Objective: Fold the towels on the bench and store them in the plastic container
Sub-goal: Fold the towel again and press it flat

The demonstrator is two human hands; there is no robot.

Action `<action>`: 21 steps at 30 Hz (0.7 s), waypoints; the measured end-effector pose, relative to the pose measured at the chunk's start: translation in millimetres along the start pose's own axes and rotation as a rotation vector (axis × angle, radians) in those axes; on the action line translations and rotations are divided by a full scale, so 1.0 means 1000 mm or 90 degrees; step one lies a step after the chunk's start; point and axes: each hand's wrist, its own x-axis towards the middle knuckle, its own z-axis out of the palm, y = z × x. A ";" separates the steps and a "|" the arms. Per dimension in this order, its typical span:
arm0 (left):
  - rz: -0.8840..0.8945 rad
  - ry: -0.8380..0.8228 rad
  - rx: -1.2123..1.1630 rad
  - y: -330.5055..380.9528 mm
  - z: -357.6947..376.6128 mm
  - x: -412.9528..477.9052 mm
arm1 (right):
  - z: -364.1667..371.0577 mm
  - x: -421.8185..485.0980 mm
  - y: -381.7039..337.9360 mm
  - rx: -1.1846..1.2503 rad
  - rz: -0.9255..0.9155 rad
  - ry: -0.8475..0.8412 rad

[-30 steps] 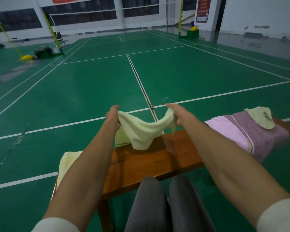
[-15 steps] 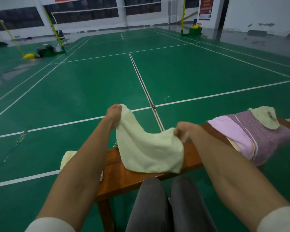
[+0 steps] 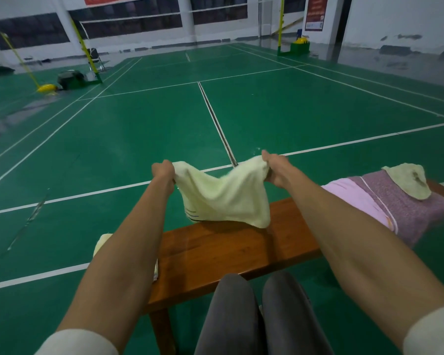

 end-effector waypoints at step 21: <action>0.164 -0.063 0.054 -0.013 0.004 -0.005 | -0.024 0.018 -0.013 -0.022 -0.119 0.082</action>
